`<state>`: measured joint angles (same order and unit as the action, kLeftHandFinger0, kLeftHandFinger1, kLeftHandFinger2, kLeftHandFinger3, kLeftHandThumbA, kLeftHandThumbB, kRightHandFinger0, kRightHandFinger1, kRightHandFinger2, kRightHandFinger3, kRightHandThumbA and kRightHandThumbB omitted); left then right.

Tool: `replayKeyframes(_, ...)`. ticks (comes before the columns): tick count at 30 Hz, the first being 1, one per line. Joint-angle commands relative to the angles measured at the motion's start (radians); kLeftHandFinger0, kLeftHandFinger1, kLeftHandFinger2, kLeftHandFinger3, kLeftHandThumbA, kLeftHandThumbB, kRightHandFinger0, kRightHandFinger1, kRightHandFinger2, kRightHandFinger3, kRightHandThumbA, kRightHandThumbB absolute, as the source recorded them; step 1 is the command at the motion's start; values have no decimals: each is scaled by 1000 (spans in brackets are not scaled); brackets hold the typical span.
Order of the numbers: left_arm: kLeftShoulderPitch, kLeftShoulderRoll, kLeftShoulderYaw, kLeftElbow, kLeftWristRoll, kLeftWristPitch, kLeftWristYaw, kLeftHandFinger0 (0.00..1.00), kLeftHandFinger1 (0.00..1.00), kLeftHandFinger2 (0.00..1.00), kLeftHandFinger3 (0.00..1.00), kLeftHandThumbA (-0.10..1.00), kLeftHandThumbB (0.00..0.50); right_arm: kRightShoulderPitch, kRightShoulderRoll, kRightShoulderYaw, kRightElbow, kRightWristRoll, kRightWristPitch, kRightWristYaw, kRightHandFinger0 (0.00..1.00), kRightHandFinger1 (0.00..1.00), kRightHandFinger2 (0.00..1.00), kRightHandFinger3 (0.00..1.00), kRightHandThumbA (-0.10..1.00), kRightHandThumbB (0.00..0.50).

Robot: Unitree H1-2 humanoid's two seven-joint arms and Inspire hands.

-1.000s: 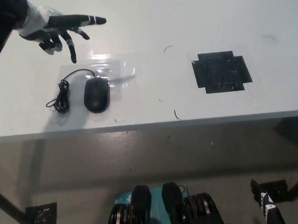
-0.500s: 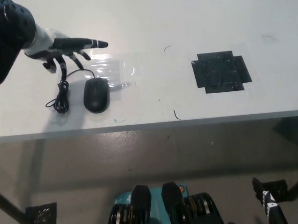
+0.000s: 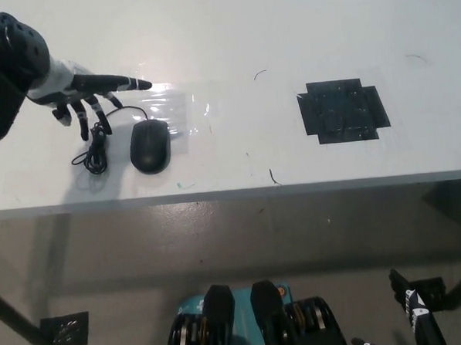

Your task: The robot uses left hand to click on the left button of the black mouse, which is placed on the left area of the table

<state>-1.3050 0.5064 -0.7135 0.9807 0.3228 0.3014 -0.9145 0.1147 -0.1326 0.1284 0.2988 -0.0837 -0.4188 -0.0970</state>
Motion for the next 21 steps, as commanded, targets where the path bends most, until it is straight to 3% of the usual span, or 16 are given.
replayKeyframes(1, -37, -12, 22, -4, 31, 11, -36, 80, 410, 708, 1000, 1000, 499, -7, -13, -2, -13, 17, -51, -1, 1000, 1000, 1000, 1000, 1000, 376)
replayKeyframes(4, -41, -28, 25, -3, 43, 56, -40, 114, 379, 696, 1000, 1000, 500, -10, -16, 2, -12, 6, -51, -14, 1000, 1000, 1000, 1000, 1000, 377)
replayKeyframes(5, -46, -36, 24, 6, 47, 71, -45, 74, 295, 645, 1000, 1000, 500, -9, -16, 3, -12, 8, -51, -10, 1000, 1000, 1000, 1000, 1000, 376)
replayKeyframes(8, -51, -57, 11, 46, 69, 36, -29, 110, 291, 673, 1000, 1000, 500, -5, -15, 1, -16, 15, -51, -5, 1000, 1000, 1000, 1000, 1000, 375)
replayKeyframes(9, -51, -64, 13, 65, 69, 17, -21, 396, 655, 1000, 1000, 1000, 500, -6, -15, 1, -16, 17, -51, -2, 1000, 1000, 1000, 1000, 1000, 375)
replayKeyframes(10, -50, -65, 15, 75, 70, -3, -21, 519, 774, 1000, 1000, 1000, 500, -6, -15, 2, -16, 18, -51, -1, 1000, 1000, 1000, 1000, 1000, 375)
replayKeyframes(11, -49, -67, 18, 81, 71, -11, -16, 499, 633, 805, 1000, 1000, 500, -6, -14, 1, -17, 17, -51, -2, 1000, 1000, 1000, 1000, 1000, 377)
replayKeyframes(12, -52, -74, 18, 91, 73, -6, -21, 436, 521, 674, 1000, 1000, 500, -6, -13, -1, -16, 20, -51, 2, 1000, 1000, 1000, 1000, 1000, 383)
replayKeyframes(13, -55, -76, 19, 97, 75, -4, -23, 376, 449, 637, 1000, 1000, 500, -9, -13, -1, -15, 22, -51, 4, 1000, 1000, 1000, 1000, 1000, 384)
replayKeyframes(14, -53, -76, 14, 91, 84, -10, -22, 262, 352, 520, 1000, 1000, 500, -10, -14, 0, -14, 21, -51, 5, 1000, 1000, 1000, 1000, 1000, 380)
replayKeyframes(15, -52, -79, 14, 94, 86, -13, -22, 319, 374, 543, 1000, 1000, 500, -11, -15, 0, -13, 23, -51, 8, 1000, 1000, 1000, 1000, 1000, 386)
replayKeyframes(17, -47, -79, 28, 92, 79, -7, -24, 273, 327, 514, 1000, 1000, 500, -10, -19, 2, -14, 23, -51, 13, 1000, 1000, 1000, 1000, 1000, 386)
replayKeyframes(18, -45, -80, 30, 88, 80, 5, -22, 11, 13, 163, 1000, 1000, 500, -9, -18, 1, -14, 23, -51, 12, 1000, 1000, 1000, 1000, 1000, 385)
replayKeyframes(19, -44, -83, 37, 89, 77, 22, -25, 2, 41, 225, 1000, 1000, 500, -9, -19, 1, -14, 23, -51, 13, 1000, 1000, 1000, 1000, 1000, 385)
replayKeyframes(20, -39, -81, 46, 82, 73, 35, -23, 0, 146, 422, 1000, 1000, 500, -9, -18, 2, -16, 24, -51, 14, 1000, 1000, 1000, 1000, 1000, 387)
replayKeyframes(21, -36, -78, 48, 77, 76, 37, -20, 99, 312, 580, 1000, 1000, 500, -9, -18, 2, -17, 25, -51, 14, 1000, 1000, 1000, 1000, 1000, 388)
